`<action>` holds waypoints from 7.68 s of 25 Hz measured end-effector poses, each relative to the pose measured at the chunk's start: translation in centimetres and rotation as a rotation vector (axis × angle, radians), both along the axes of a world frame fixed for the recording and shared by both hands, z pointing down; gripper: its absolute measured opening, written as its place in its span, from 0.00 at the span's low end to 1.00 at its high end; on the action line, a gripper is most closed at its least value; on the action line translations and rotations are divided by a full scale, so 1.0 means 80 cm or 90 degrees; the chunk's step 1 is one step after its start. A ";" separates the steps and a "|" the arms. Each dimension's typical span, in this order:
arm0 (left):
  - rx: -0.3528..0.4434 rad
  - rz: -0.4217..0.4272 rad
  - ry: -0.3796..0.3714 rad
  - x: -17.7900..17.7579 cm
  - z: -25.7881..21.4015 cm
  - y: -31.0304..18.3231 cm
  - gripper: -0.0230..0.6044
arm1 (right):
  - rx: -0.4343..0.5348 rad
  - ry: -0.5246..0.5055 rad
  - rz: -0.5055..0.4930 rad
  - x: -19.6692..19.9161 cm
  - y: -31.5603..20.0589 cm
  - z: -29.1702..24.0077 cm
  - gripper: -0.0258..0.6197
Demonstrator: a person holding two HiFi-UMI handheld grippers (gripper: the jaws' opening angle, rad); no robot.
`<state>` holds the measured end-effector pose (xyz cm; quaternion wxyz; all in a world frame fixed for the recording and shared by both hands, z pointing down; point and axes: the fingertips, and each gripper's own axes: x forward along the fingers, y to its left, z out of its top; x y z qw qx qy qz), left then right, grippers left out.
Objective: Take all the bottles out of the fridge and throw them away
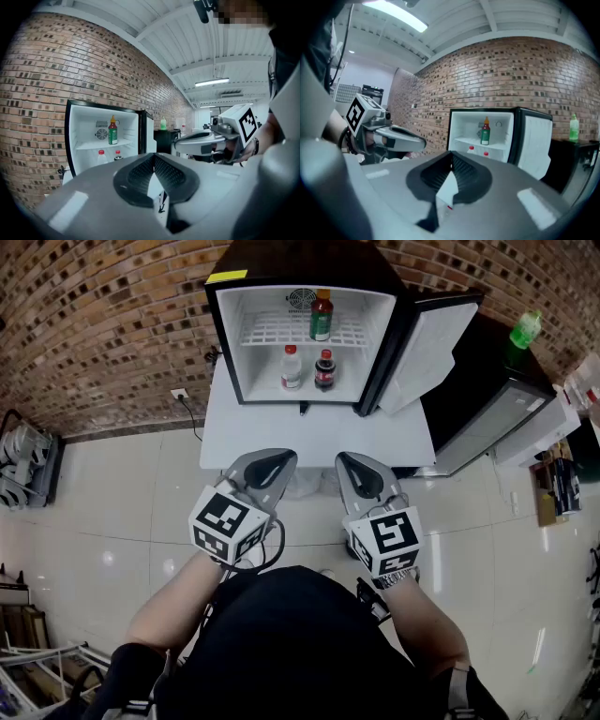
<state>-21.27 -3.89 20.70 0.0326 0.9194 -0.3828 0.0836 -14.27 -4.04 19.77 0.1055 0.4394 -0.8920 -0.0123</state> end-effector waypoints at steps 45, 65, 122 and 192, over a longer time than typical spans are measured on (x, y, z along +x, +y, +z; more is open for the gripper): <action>-0.011 -0.022 -0.002 -0.050 0.010 -0.159 0.04 | -0.019 -0.013 0.101 -0.026 -0.308 -0.014 0.40; -0.044 -0.036 -0.019 -0.151 0.030 -0.242 0.04 | -0.066 0.025 0.203 -0.043 -0.505 0.024 0.53; -0.137 0.263 -0.119 0.299 0.191 0.025 0.04 | -0.240 -0.017 0.246 0.279 0.016 0.255 0.45; -0.276 0.292 -0.238 0.354 0.429 0.025 0.04 | -0.524 -0.036 0.336 0.330 0.037 0.608 0.42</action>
